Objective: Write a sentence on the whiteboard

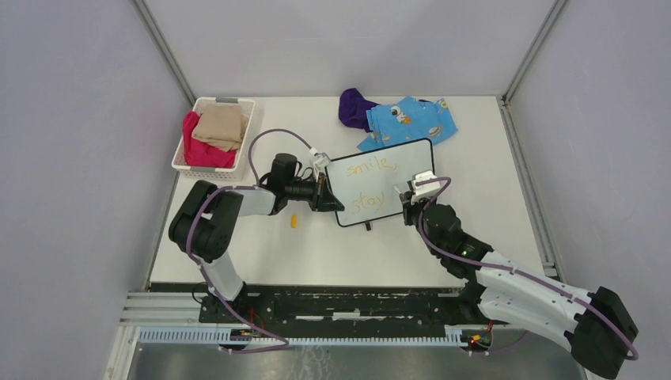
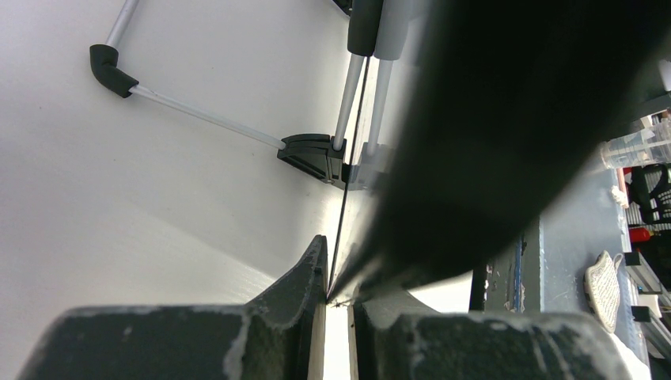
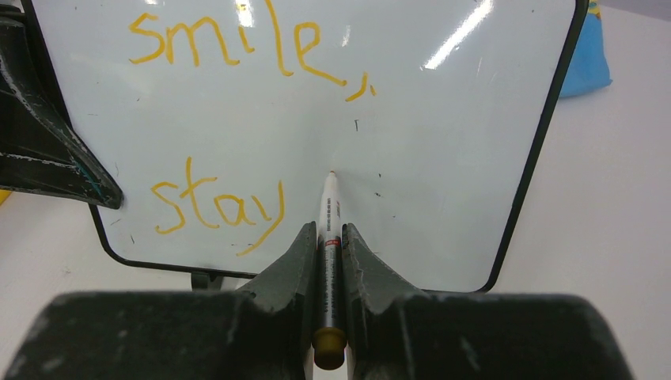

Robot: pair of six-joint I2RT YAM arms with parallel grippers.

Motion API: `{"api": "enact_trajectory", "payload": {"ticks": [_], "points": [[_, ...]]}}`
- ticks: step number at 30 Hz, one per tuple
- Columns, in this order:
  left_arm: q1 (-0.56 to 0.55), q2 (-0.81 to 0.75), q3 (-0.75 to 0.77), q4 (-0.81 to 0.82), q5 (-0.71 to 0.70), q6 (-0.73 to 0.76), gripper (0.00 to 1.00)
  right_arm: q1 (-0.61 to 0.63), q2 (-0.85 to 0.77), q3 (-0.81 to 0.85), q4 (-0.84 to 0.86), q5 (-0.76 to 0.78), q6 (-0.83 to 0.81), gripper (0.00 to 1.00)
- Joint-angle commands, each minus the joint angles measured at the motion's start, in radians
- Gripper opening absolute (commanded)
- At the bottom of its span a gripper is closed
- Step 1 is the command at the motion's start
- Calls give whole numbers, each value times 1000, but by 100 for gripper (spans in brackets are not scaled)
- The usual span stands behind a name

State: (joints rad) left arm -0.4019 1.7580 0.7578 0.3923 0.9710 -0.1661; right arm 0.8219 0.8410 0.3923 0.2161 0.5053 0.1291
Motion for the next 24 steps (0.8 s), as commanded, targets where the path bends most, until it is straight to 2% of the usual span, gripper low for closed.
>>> {"api": "enact_trajectory", "payload": {"ticks": [1,24], "points": [[-23,44,-2,-96,-111,66,2,-8,2,-10,40,1,23,0],[-27,44,-1,-104,-114,71,2,-10,-105,-181,-12,-46,124,0]]}}
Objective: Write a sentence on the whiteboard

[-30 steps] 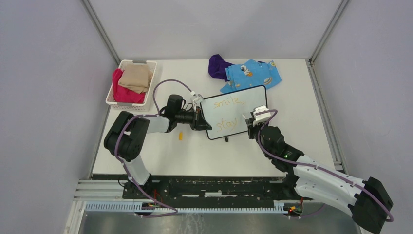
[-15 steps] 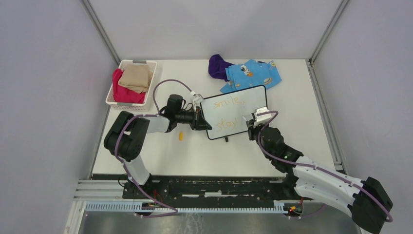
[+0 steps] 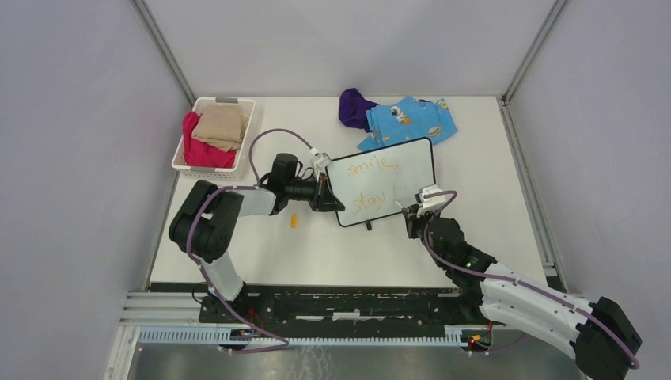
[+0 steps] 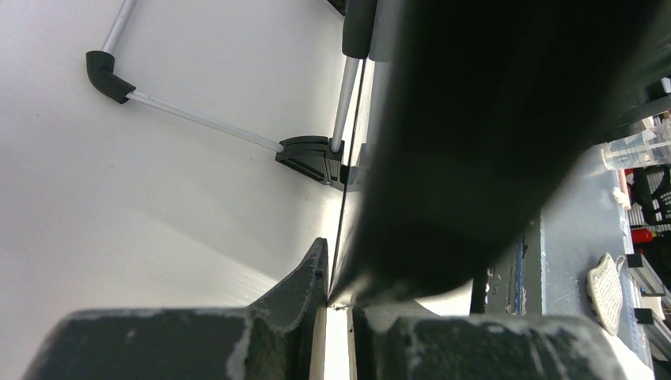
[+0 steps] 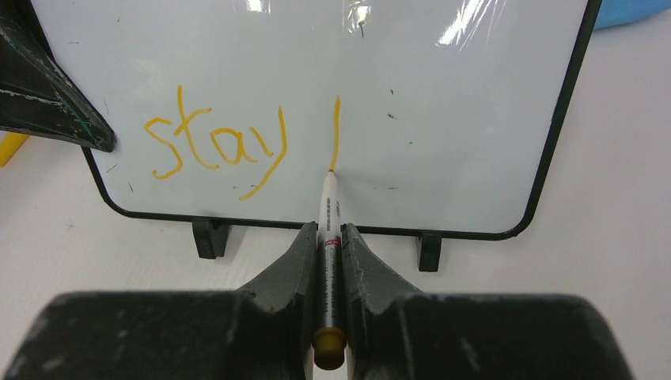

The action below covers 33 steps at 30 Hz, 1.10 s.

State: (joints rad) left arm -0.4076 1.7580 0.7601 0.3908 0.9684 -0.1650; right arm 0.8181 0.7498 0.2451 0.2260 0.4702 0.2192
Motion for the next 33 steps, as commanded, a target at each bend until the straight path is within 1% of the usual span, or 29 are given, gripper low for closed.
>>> {"api": "enact_trajectory", "payload": {"ticks": [1,7,14,24,33], "points": [[-21,45,-3,-102,-112,70,2,-6,-19,-38,-24,-13,37,0],[-22,46,-3,-103,-112,70,2,-6,-48,-25,-36,-9,34,0],[-25,43,-2,-107,-113,72,2,-5,-69,42,-29,31,9,0],[-25,42,-1,-107,-113,72,2,-10,-26,115,-10,70,-28,0],[-25,43,0,-107,-112,73,2,-17,15,118,-5,70,-19,0]]}}
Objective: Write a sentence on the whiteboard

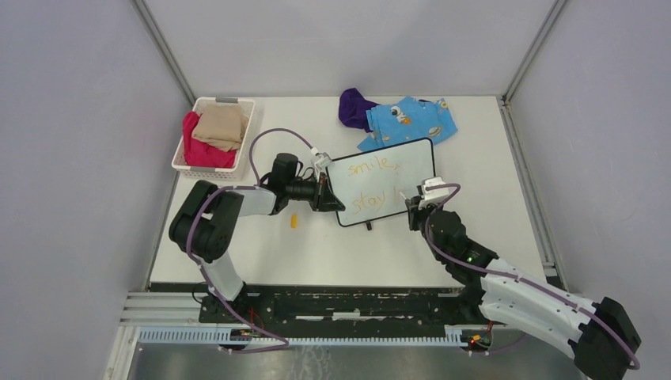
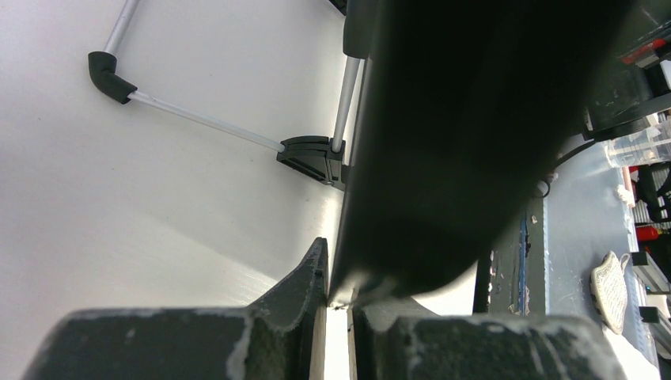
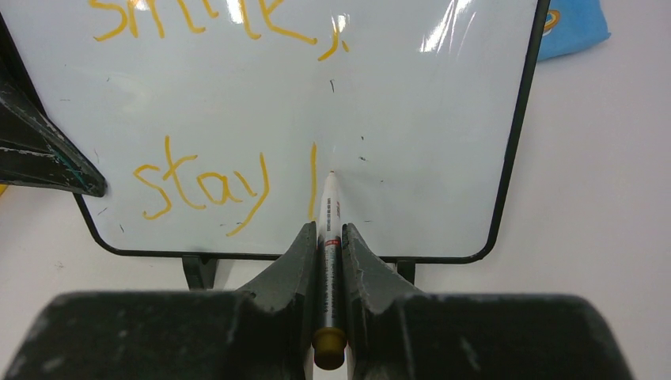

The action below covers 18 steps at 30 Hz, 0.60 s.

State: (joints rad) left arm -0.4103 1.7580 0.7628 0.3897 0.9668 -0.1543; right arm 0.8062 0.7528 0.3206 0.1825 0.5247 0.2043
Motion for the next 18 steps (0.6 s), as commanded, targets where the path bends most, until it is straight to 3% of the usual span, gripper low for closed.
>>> {"api": "enact_trajectory", "payload": {"ticks": [1,18], "points": [[-22,43,-3,-106,-111,62,2,-6,17,41,43,10,-5,0],[-22,40,-2,-110,-112,63,2,-7,63,28,60,-89,22,0]]}}
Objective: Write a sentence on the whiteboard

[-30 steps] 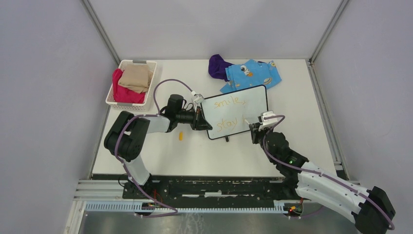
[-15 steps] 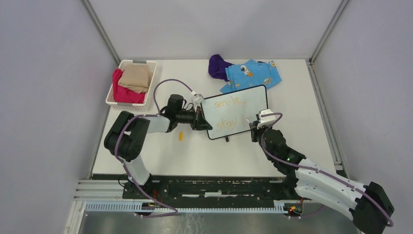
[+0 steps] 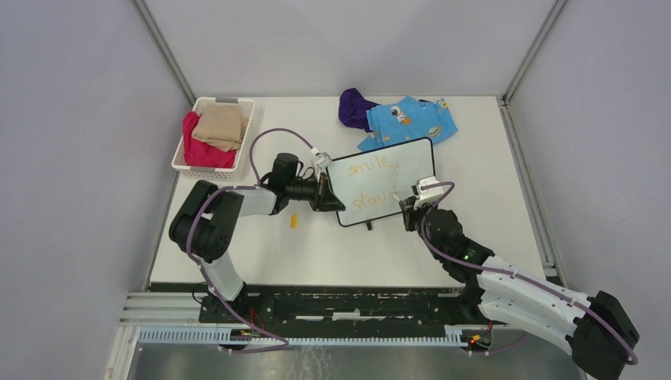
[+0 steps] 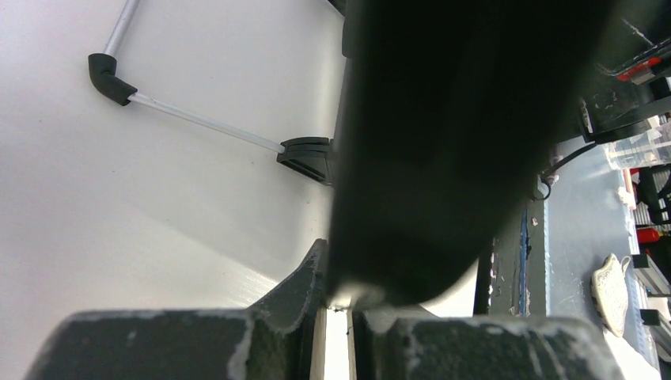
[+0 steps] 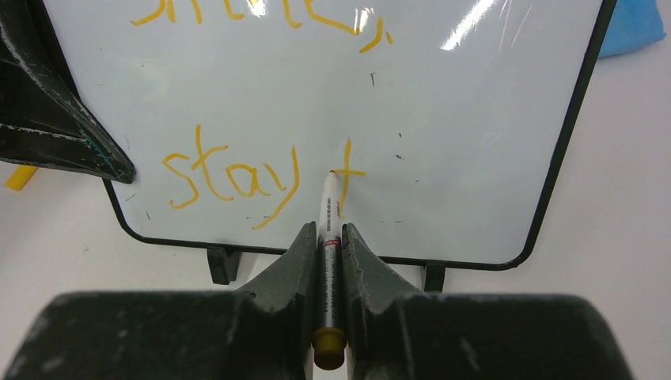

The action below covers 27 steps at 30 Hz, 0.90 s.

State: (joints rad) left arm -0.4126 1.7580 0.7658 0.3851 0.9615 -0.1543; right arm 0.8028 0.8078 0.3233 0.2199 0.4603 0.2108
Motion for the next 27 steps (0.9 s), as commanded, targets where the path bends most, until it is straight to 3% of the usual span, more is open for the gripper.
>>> {"api": "enact_trajectory", "payload": {"ticks": [1,16,27], "points": [[-20,40,-4,-106,-107,64,2,-4,5,24,17,-15,13,0],[-21,43,-5,-106,-108,64,2,-11,-71,-7,-111,100,4,0],[-22,45,-3,-112,-109,68,2,-15,-110,30,-43,79,-42,0]]}}
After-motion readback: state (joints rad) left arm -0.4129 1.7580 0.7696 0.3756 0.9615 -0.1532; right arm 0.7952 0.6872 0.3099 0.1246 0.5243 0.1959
